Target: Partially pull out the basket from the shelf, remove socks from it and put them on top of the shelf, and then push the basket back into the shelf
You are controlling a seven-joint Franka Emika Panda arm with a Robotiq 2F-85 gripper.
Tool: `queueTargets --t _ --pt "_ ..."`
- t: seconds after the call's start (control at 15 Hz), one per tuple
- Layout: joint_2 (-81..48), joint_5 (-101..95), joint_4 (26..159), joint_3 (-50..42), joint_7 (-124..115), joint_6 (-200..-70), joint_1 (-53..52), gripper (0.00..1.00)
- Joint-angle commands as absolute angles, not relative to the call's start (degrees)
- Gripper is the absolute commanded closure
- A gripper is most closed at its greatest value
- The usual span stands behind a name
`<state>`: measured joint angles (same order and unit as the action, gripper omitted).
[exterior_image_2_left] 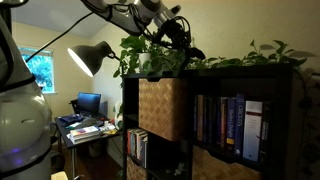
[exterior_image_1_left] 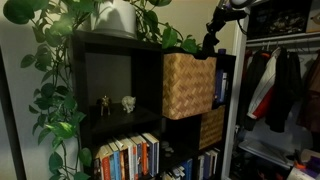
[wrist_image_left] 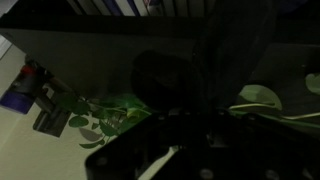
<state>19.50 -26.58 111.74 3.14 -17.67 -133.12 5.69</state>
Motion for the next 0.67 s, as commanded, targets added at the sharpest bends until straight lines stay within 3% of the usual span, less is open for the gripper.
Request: queueTargets --t 0.0,0.6 --pt "16.39 -23.07 111.52 2.22 -20.71 -140.76 6.38 0.93" --pt "8.10 -21.59 109.15 2.21 -22.71 -149.07 6.66 0.94"
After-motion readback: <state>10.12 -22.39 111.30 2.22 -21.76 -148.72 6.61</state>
